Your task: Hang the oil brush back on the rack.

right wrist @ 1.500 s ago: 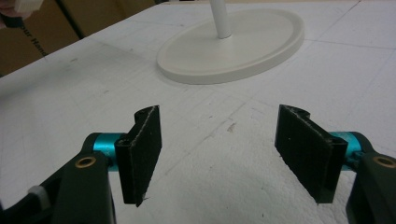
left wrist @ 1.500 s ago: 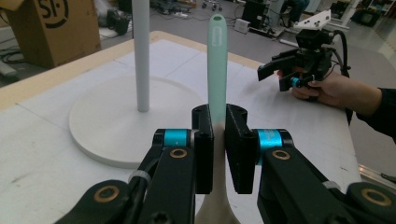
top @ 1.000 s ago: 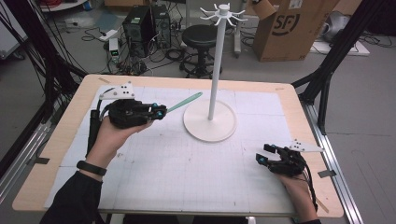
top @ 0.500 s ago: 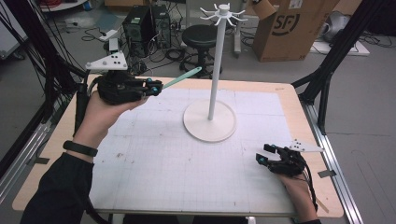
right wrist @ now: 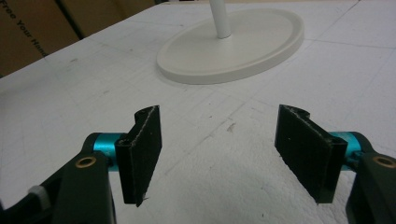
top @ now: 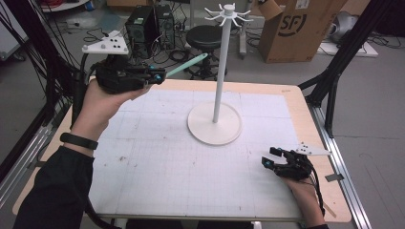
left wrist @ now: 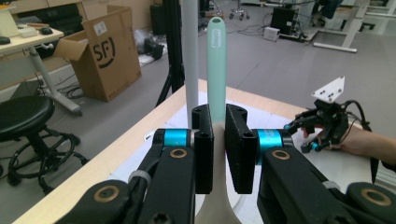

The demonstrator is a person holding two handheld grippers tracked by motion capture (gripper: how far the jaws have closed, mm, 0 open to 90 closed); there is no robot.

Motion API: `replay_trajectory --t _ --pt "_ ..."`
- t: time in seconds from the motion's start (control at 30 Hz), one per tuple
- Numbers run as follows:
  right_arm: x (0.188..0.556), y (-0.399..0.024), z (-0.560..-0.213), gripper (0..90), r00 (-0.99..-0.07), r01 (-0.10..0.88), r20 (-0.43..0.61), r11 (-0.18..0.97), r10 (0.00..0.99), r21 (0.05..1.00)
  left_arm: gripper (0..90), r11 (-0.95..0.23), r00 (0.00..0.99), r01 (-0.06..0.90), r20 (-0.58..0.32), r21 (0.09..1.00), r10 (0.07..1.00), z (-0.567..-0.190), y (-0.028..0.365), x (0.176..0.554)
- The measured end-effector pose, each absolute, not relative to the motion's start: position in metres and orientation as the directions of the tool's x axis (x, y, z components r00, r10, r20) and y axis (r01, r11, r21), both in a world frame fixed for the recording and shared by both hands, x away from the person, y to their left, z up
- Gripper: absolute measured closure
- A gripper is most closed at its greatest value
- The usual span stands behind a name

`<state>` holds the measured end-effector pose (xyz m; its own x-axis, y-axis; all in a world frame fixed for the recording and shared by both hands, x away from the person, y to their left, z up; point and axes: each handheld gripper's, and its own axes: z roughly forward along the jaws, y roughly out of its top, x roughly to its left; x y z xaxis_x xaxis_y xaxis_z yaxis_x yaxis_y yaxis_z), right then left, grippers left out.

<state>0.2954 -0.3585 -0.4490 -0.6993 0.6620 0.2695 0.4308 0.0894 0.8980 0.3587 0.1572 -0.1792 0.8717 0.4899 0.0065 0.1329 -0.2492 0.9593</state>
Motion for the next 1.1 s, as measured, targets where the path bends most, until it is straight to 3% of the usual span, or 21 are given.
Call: replay_trajectory --t 1.1 --pt "0.295 -0.358 -0.449 31.5 -0.699 0.433 0.273 0.088 0.660 0.897 82.2 -0.232 0.874 0.074 0.049 0.970 0.484 -0.125 0.137 0.357"
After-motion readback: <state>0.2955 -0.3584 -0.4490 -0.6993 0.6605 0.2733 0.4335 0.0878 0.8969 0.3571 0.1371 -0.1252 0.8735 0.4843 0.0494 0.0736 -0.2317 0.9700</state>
